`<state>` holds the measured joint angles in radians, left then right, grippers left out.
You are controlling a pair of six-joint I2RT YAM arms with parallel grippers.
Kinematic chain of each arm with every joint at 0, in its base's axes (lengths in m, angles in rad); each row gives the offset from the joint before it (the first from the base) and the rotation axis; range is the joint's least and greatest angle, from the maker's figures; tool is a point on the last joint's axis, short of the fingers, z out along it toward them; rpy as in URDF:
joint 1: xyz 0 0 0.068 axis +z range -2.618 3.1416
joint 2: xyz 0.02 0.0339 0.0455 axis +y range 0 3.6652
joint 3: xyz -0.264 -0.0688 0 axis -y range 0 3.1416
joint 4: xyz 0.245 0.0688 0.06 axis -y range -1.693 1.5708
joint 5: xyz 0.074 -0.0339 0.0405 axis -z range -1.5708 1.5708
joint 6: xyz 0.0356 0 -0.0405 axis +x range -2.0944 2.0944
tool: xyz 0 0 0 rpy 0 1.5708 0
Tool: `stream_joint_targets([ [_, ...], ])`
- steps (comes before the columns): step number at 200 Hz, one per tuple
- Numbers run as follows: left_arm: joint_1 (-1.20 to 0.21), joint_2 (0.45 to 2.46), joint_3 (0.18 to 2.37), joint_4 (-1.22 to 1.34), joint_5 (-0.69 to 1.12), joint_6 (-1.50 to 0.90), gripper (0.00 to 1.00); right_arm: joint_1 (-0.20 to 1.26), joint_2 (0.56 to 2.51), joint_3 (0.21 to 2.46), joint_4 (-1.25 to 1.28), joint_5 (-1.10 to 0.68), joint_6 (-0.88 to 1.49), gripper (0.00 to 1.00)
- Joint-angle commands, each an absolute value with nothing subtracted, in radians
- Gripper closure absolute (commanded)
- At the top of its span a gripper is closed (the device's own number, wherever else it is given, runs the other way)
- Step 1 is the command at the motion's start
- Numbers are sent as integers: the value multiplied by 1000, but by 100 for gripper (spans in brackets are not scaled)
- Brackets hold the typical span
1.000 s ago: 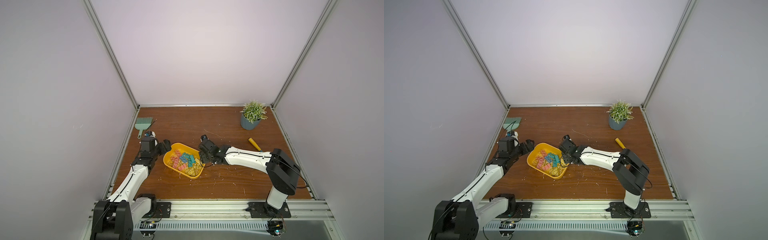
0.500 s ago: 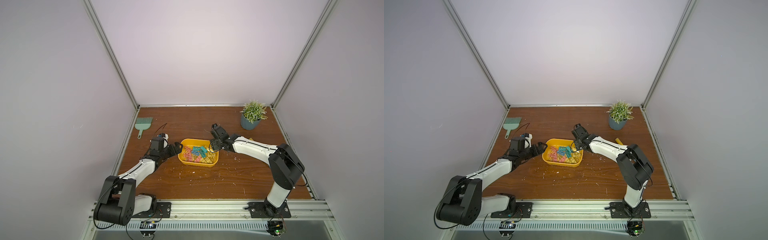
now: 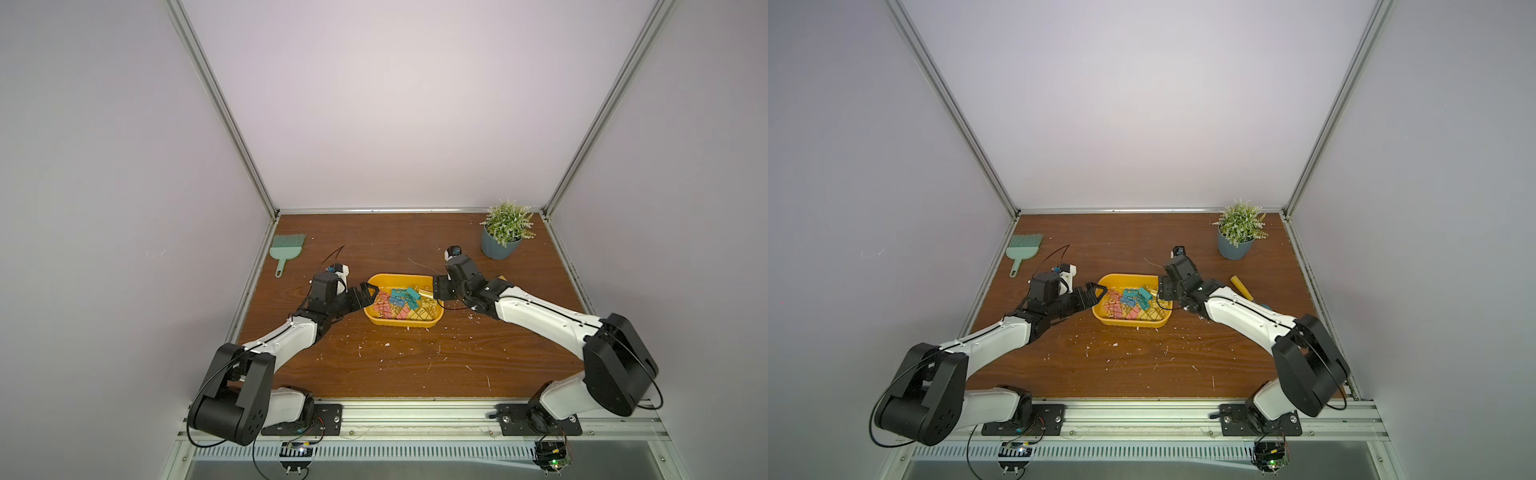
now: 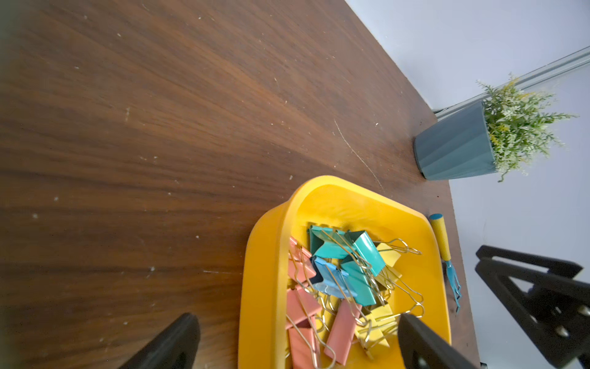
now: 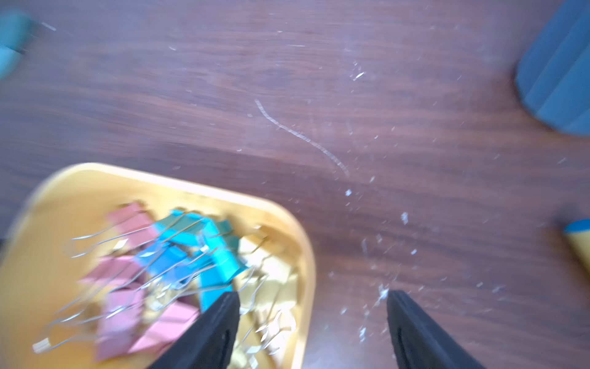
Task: Take out the binder clips from the storage box
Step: Adjust the storage box at the center of the board.
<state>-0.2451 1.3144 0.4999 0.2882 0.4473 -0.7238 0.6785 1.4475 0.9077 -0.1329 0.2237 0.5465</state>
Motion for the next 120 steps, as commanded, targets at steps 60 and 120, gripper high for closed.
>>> stream_joint_targets([
  [60,-294,1413,529,432,502,-801,0,644,1516,854,53,11,769,23],
  [120,-306,1497,555,551,515,-886,0,594,1605,927,90,-46,782,23],
])
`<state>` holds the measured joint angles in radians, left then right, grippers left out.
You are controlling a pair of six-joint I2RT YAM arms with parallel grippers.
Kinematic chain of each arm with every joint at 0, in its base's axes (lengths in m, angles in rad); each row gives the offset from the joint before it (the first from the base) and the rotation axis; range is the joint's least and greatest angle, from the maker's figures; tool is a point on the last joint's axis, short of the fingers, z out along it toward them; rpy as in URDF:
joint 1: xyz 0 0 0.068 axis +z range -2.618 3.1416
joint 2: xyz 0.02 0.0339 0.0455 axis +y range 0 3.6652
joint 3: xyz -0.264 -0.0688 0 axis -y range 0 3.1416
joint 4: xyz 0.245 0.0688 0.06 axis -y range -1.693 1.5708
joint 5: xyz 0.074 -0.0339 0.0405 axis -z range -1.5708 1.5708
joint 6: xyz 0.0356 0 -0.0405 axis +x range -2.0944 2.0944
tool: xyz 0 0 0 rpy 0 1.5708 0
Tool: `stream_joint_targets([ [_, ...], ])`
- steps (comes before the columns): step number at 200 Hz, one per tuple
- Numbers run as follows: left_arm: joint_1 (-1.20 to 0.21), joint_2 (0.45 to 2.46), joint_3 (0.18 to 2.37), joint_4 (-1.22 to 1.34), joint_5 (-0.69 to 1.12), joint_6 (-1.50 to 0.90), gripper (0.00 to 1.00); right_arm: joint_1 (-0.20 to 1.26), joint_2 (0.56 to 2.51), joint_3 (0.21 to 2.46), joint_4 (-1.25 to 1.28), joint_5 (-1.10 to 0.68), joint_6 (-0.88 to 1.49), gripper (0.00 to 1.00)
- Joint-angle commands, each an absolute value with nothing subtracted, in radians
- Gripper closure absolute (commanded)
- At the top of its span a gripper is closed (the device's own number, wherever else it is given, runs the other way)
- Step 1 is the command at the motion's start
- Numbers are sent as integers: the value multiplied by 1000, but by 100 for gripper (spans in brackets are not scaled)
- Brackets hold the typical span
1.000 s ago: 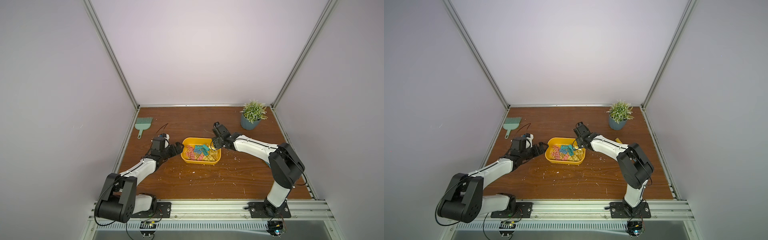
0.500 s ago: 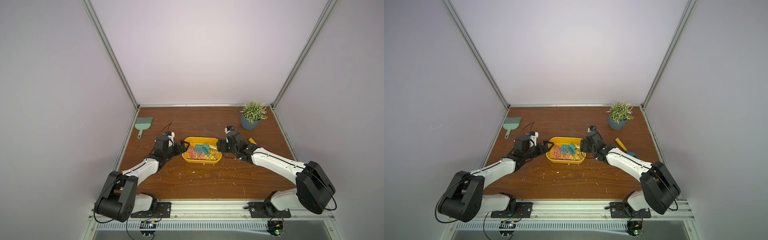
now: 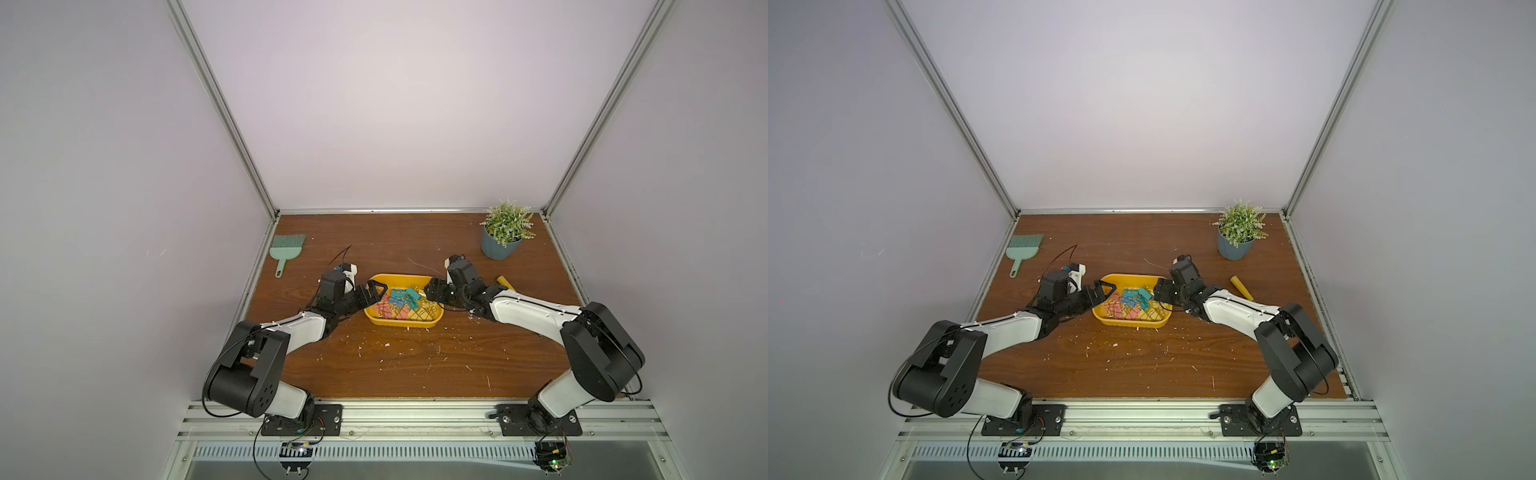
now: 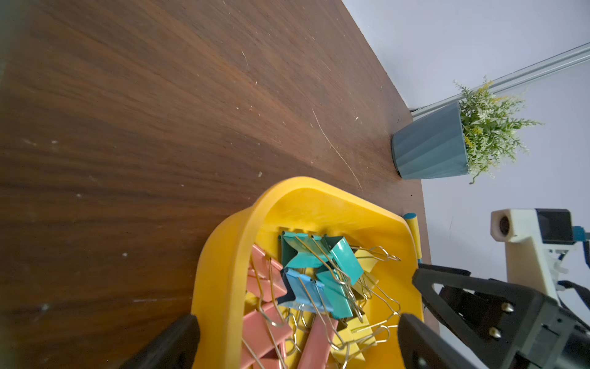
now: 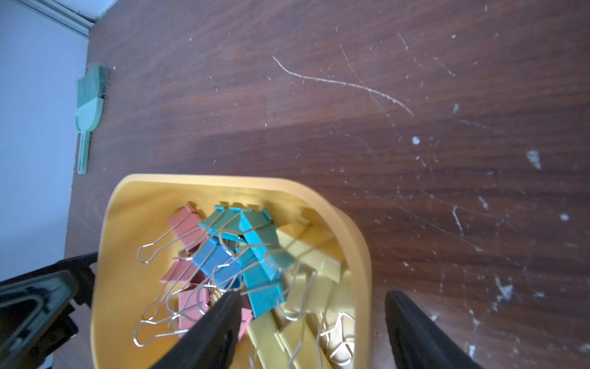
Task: Take out the binder clips from the storage box
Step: Adjust the storage box at the center of the board.
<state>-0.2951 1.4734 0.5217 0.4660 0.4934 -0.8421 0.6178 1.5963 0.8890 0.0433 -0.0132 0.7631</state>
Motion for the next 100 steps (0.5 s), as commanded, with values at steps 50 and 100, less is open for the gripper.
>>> stream_joint_targets([
  [50,-307,1551,580,592,495,-945,0,540,1661,1002,37,-52,719,24],
  [100,-307,1442,541,465,401,-882,0,543,1588,1042,-134,43,478,31],
])
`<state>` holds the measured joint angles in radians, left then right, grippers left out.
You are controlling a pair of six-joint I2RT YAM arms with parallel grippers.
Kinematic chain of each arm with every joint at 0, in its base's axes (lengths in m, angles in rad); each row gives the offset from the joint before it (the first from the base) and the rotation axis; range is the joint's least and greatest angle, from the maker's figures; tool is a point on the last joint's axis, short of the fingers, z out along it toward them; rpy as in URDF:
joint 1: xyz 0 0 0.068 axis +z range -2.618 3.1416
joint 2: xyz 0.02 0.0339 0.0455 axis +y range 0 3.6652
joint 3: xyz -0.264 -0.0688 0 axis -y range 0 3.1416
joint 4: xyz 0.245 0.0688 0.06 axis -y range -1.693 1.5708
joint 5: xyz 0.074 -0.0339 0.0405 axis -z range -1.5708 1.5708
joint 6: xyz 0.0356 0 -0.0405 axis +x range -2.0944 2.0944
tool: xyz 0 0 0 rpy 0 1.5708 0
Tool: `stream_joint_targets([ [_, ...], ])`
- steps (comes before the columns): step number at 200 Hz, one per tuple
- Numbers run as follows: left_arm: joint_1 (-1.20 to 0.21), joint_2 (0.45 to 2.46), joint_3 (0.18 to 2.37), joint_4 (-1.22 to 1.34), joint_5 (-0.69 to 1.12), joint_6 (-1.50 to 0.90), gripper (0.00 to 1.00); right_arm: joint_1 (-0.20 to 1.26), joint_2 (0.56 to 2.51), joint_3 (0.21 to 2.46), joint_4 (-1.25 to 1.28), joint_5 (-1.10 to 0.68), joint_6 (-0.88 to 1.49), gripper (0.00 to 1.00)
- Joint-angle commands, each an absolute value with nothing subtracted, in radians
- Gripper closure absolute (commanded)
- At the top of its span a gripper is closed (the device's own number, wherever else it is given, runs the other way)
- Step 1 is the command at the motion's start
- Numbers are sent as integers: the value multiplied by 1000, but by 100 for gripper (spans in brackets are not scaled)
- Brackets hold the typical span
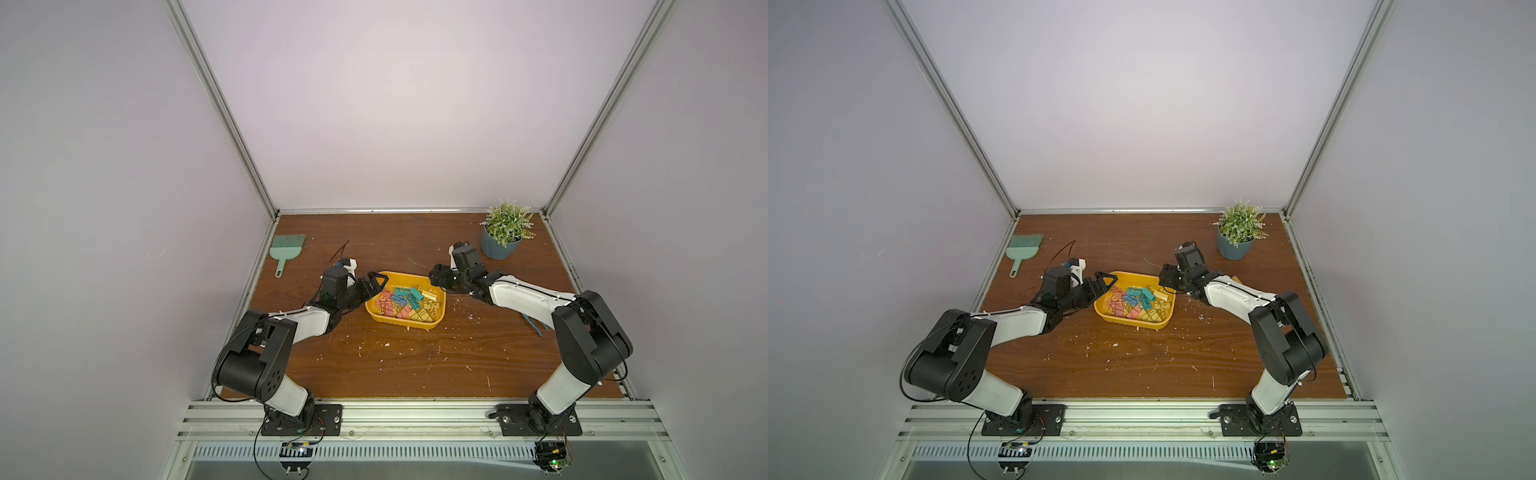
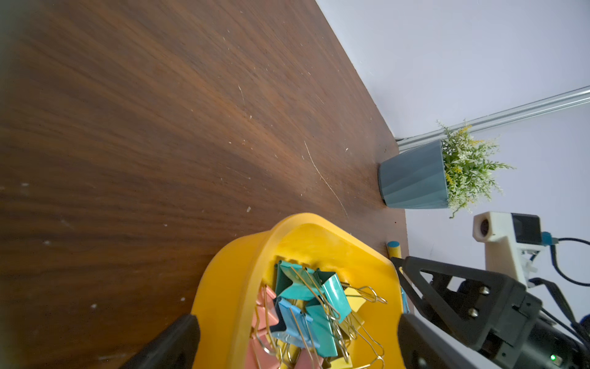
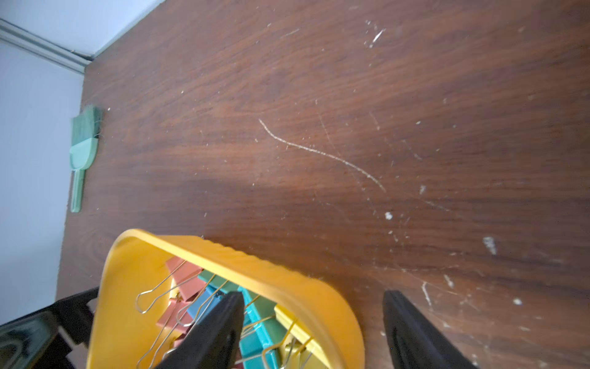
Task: Take out the binder clips from the storage box
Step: Adjust the storage box at the center of the board, then pick up the binder clip from the storage box.
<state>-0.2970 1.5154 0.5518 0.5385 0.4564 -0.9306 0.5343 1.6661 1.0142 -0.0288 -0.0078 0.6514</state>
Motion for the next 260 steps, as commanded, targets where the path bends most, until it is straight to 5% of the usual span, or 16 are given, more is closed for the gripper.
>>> stream_joint_targets([
  [1,-308,1439,541,459,399,-877,0,545,1585,1041,-136,44,470,32],
  [64,-307,1309,644,9,239,-550,5,613,1523,1015,-232,21,92,50],
  [185,-307,1174,642,30,225,-545,2,701,1757,1222,-342,150,-63,58],
  [260,-307,1258,705,-38,261,-459,8,712,1810,1292,-427,186,-146,80],
])
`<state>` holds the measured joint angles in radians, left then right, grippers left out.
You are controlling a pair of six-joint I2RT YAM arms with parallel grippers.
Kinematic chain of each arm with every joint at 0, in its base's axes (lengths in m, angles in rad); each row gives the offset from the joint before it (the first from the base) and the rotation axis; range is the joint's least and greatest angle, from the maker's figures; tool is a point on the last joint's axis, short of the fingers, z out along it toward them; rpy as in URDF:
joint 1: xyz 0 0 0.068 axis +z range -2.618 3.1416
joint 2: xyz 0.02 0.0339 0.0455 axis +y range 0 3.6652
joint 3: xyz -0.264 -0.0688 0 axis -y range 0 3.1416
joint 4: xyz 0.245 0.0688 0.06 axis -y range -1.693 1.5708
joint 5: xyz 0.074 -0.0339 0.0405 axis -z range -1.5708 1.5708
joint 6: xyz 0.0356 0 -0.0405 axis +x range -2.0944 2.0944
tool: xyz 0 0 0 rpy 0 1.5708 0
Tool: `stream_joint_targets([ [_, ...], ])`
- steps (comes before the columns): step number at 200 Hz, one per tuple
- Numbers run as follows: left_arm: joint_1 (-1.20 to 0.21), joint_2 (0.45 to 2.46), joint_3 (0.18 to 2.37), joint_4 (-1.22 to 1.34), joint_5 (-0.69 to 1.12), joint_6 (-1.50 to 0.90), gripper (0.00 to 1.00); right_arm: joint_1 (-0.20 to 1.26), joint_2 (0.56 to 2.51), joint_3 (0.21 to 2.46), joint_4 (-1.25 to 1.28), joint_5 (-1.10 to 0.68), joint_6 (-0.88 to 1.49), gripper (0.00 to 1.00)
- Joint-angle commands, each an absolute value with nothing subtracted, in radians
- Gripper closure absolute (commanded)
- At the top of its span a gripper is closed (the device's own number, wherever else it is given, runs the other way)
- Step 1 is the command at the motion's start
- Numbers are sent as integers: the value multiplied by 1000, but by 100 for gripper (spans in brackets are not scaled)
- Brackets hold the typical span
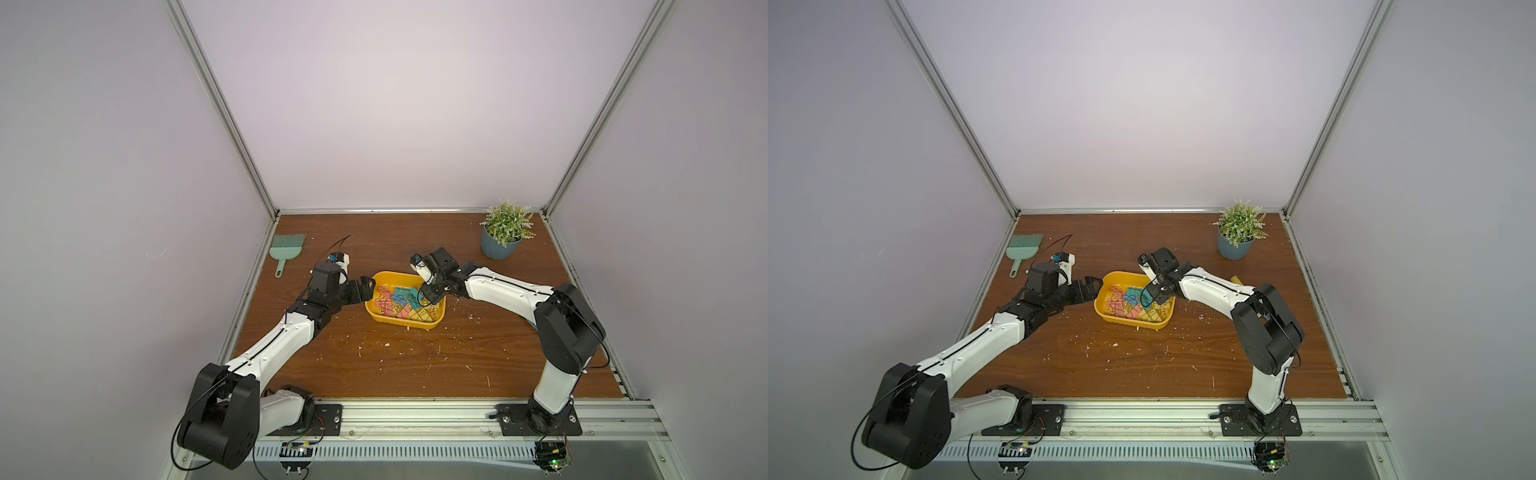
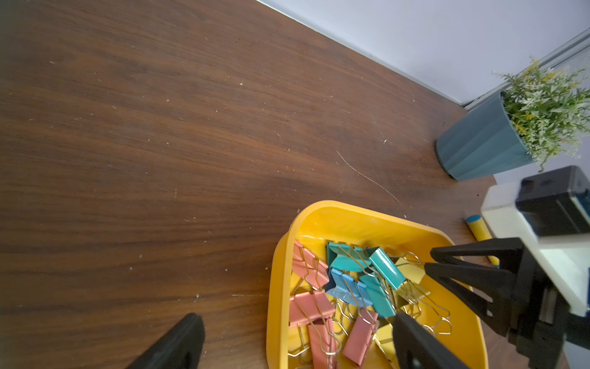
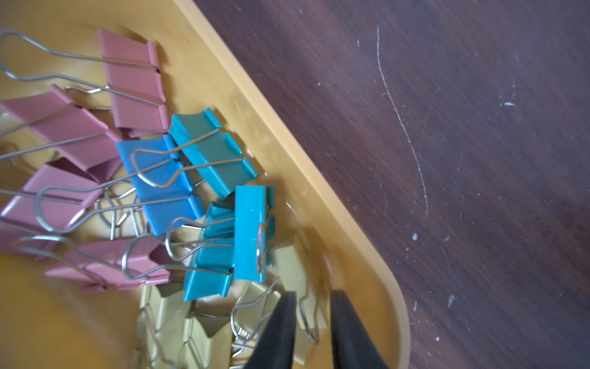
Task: Take out the binder clips from the storage box
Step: Pick up the binder clip from the storage box.
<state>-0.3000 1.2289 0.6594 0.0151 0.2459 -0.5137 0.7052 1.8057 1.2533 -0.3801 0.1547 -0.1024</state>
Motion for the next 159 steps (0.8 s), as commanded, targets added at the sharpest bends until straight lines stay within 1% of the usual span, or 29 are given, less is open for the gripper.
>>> stream_joint_targets([
  [1,-307,1260,706,-39,261,-458,8,712,1811,1292,-428,186,-148,80],
  [19,-307,1281,717,-50,270,-448,9,714,1813,1296,-427,200,-159,82],
  [35,-307,1294,720,-52,279,-441,10,717,1813,1301,-432,205,-179,87],
  [47,-307,1303,725,-53,283,-436,11,721,1809,1303,-438,217,-193,88],
  [67,-308,1327,742,-62,285,-419,15,732,1794,1304,-445,241,-226,94],
  [86,-307,1364,773,-90,274,-401,19,742,1765,1300,-440,278,-245,97],
  [113,-307,1416,811,-127,269,-384,28,749,1709,1287,-419,314,-248,98],
  [159,-308,1488,850,-147,300,-372,35,755,1598,1235,-364,334,-265,99],
])
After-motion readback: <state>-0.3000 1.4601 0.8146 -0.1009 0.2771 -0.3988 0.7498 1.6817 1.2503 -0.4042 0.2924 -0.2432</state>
